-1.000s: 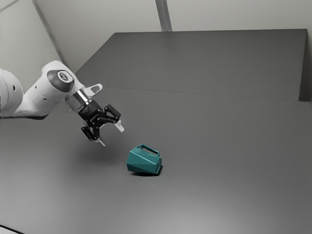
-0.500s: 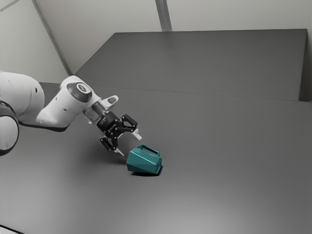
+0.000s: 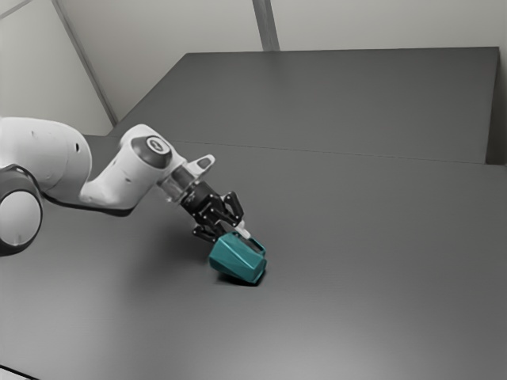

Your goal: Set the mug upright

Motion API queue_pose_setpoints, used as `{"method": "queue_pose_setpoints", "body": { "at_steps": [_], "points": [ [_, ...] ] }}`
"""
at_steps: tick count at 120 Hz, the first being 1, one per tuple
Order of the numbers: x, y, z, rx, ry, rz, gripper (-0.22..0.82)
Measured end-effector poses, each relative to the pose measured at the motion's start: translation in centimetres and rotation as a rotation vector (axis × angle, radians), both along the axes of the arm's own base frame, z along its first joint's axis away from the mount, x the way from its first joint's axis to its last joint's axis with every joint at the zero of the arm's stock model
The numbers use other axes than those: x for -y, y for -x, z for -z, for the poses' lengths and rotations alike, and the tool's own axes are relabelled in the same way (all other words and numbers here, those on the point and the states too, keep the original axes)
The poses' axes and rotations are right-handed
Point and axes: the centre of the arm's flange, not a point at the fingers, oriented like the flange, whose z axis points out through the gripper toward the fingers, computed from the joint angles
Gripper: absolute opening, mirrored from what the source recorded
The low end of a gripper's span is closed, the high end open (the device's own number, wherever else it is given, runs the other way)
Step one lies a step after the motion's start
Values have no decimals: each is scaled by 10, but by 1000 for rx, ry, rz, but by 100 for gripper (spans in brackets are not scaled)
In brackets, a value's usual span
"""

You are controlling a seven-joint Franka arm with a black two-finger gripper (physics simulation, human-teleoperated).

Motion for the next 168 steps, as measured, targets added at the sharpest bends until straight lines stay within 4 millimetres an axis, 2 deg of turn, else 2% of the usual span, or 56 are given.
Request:
{"method": "queue_pose_setpoints", "body": {
  "at_steps": [18, 40, 51, 69, 81, 101, 124, 151, 168],
  "points": [
    [12, -5, -8, 19, -10, 18, -8],
    [20, -6, -10, 9, -20, 19, -15],
    [27, -6, -19, 16, -32, 26, -16],
    [35, -2, -72, 110, -146, 101, -17],
    [36, 1, -100, 172, -253, 159, -18],
    [29, 6, -128, 260, -455, 255, -18],
    [16, 7, -131, 319, -659, 355, -18],
    [19, 9, -111, 351, -763, 430, -18],
    [18, 11, -91, 342, -777, 439, -18]
  ]
}}
